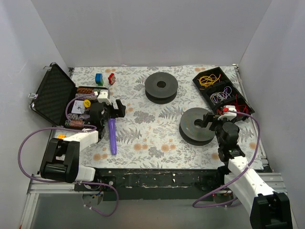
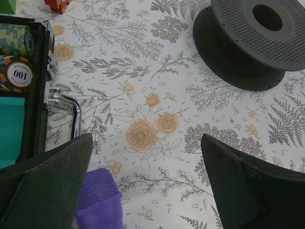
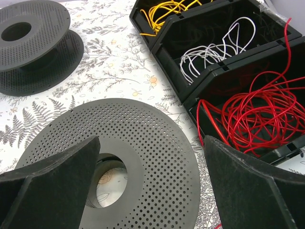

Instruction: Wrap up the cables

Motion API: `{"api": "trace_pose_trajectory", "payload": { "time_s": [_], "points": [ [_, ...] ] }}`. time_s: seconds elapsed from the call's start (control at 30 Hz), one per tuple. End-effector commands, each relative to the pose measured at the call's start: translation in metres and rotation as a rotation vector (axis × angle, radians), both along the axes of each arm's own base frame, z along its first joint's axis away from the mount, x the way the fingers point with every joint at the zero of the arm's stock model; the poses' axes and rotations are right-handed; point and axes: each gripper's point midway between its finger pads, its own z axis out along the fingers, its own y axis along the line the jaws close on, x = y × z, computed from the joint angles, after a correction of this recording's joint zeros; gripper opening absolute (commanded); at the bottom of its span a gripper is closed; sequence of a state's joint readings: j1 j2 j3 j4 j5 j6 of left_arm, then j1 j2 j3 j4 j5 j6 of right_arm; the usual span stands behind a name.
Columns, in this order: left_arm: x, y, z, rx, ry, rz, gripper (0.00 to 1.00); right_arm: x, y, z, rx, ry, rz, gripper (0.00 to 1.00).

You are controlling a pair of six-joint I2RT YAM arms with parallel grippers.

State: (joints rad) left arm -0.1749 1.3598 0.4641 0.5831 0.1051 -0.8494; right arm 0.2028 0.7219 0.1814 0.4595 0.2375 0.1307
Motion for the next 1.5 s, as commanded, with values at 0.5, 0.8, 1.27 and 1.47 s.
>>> {"api": "trace_pose_trajectory", "payload": {
  "time_s": [0.5,0.8,1.27,1.47],
  "points": [
    [0.027,-0.043,0.050,0.126,0.204,-0.359,0.98,0.070,0.005,0.099,-0.062,0.230,0.020,0.93],
    [0.022,-0.041,0.025,0.148,0.322,-0.374,0.98,0.090,-0.096,0.070,-0.134,0.386,-0.396,0.70],
    [0.022,-0.048,0.017,0.127,0.381,-0.413,0.98,0.125,-0.161,0.009,-0.253,0.437,-0.412,0.56],
    [0.022,-0.048,0.016,0.129,0.383,-0.420,0.98,0.151,-0.159,0.013,-0.303,0.402,-0.334,0.19]
  ]
}}
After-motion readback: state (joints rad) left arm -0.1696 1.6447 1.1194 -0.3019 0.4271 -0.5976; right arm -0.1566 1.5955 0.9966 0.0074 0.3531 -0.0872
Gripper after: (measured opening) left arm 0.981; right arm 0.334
